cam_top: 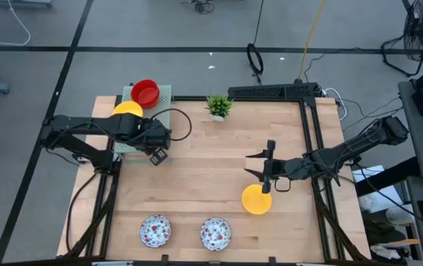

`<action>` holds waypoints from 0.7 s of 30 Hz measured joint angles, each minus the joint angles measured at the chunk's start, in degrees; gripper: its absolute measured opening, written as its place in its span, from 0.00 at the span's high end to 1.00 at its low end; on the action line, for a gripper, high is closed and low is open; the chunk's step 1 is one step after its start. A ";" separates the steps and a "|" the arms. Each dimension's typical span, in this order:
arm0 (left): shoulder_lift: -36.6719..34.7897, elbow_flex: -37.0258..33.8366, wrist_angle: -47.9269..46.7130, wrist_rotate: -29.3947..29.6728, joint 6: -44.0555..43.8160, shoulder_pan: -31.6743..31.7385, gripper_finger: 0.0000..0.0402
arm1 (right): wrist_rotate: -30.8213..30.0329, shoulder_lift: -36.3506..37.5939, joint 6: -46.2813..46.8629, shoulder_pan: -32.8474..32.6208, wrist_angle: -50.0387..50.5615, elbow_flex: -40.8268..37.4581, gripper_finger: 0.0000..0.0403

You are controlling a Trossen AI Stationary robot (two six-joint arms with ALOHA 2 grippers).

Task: Pick & Place Mini bowls
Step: Stack the red and white bowl on the red and white bowl on the shelf, then stack the red and white bowl on the red and white bowls on the shelf

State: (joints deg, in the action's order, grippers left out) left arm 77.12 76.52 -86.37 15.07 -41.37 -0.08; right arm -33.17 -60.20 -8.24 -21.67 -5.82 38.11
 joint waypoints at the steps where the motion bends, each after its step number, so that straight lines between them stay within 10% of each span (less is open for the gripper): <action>1: 0.00 0.23 -0.03 -0.02 -0.46 0.00 0.81 | 0.00 0.00 -0.01 0.00 0.00 0.00 0.51; 21: 0.00 9.28 11.40 -9.18 -0.91 -0.44 0.80 | 0.02 0.00 -0.05 -0.02 0.04 0.00 0.51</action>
State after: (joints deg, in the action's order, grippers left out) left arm 77.12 85.80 -74.97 5.89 -42.28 -0.51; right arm -33.15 -60.20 -8.29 -21.69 -5.78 38.11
